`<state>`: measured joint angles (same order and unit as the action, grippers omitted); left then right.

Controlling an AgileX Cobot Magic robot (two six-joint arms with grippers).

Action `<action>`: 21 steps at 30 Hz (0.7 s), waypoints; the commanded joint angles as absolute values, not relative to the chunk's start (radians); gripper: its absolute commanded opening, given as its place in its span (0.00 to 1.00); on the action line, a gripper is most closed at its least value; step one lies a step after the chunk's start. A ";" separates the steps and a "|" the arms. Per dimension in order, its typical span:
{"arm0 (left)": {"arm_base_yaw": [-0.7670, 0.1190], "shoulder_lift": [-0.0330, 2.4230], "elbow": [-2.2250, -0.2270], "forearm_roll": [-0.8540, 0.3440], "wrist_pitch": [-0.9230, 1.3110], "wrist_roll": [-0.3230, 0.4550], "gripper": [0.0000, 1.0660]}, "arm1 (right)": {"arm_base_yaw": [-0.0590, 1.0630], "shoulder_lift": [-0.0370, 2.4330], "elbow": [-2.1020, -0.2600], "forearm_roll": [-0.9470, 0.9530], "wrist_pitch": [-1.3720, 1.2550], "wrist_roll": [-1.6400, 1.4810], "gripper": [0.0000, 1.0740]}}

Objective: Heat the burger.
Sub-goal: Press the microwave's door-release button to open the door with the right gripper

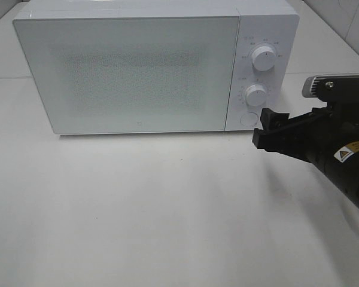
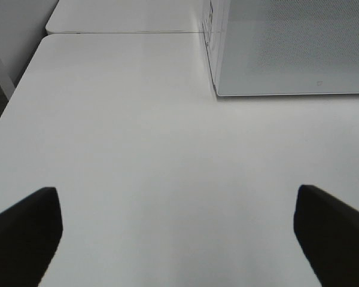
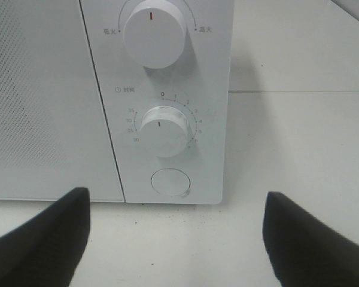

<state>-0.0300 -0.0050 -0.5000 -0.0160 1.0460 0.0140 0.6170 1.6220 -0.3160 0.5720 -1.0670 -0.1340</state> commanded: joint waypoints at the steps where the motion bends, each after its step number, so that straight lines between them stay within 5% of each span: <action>1: -0.027 -0.028 -0.496 -0.022 1.037 0.015 0.92 | 0.622 1.620 -0.321 0.572 -1.090 -0.077 0.70; 12: -0.027 -0.028 -0.496 -0.022 1.037 0.015 0.92 | 0.622 1.620 -0.321 0.571 -1.068 0.470 0.61; 21: -0.027 -0.028 -0.496 -0.022 1.037 0.015 0.92 | 0.622 1.620 -0.321 0.571 -1.063 0.644 0.41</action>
<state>-0.0300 -0.0050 -0.5000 -0.0160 1.0460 0.0140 0.6170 1.6220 -0.3160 0.5730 -1.0610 0.6380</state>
